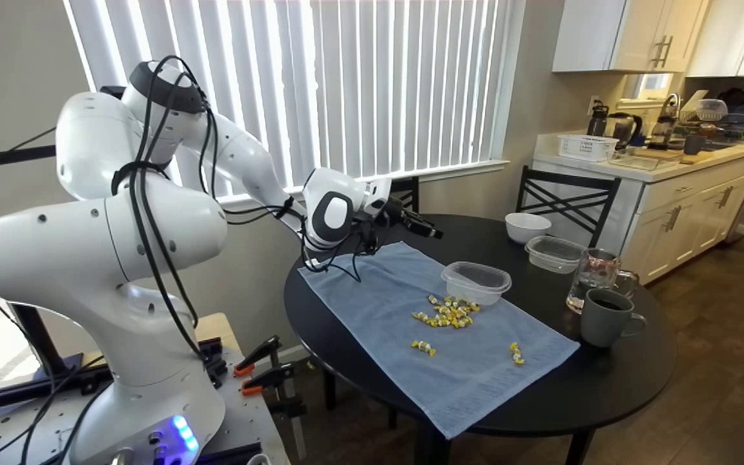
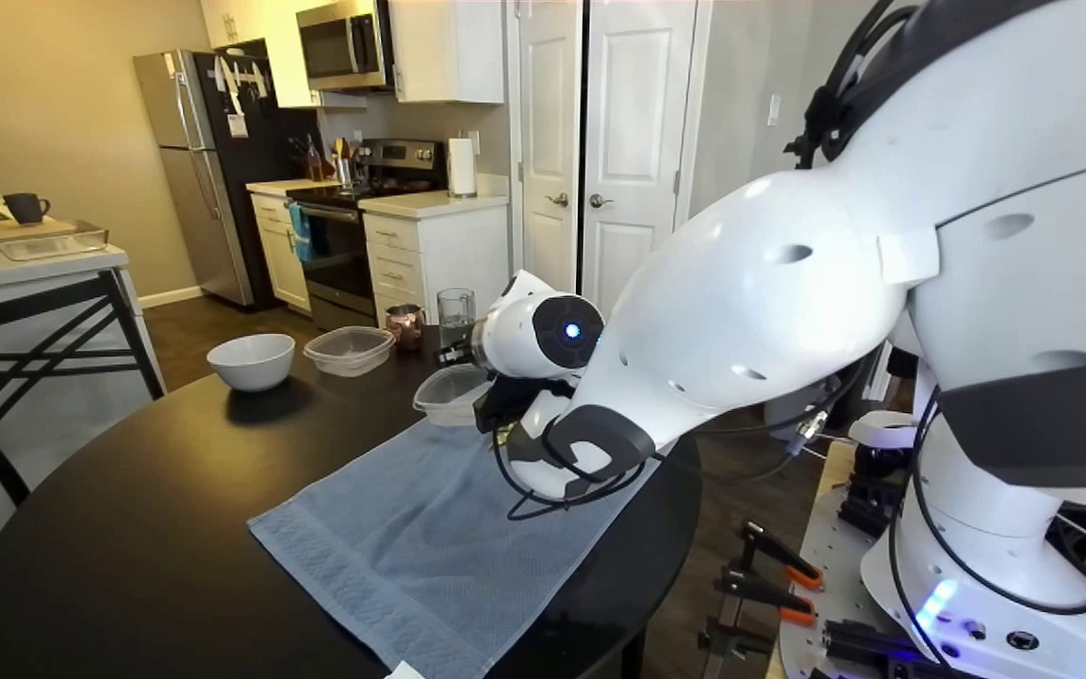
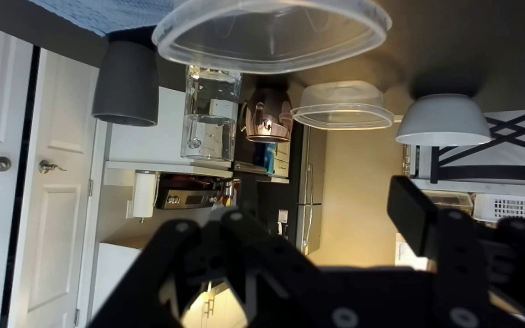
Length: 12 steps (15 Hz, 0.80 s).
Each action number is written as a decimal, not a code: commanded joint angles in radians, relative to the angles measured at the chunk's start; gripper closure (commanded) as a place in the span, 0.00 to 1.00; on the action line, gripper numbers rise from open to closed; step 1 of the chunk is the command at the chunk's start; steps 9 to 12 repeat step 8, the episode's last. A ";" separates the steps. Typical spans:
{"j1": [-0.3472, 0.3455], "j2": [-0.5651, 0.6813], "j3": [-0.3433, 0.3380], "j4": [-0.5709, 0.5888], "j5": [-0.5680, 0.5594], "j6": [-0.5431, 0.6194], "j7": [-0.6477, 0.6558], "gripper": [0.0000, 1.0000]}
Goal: Take the candy out of the bowl
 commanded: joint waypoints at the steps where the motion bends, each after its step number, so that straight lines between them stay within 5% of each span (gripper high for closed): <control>1: -0.018 0.081 -0.009 -0.026 -0.056 0.011 -0.010 0.00; 3: -0.005 0.011 -0.008 -0.002 -0.024 -0.005 0.015 0.08; 5: -0.009 0.017 -0.009 -0.002 -0.029 -0.005 0.016 0.00; 12: -0.010 0.020 -0.009 -0.002 -0.031 -0.005 0.016 0.00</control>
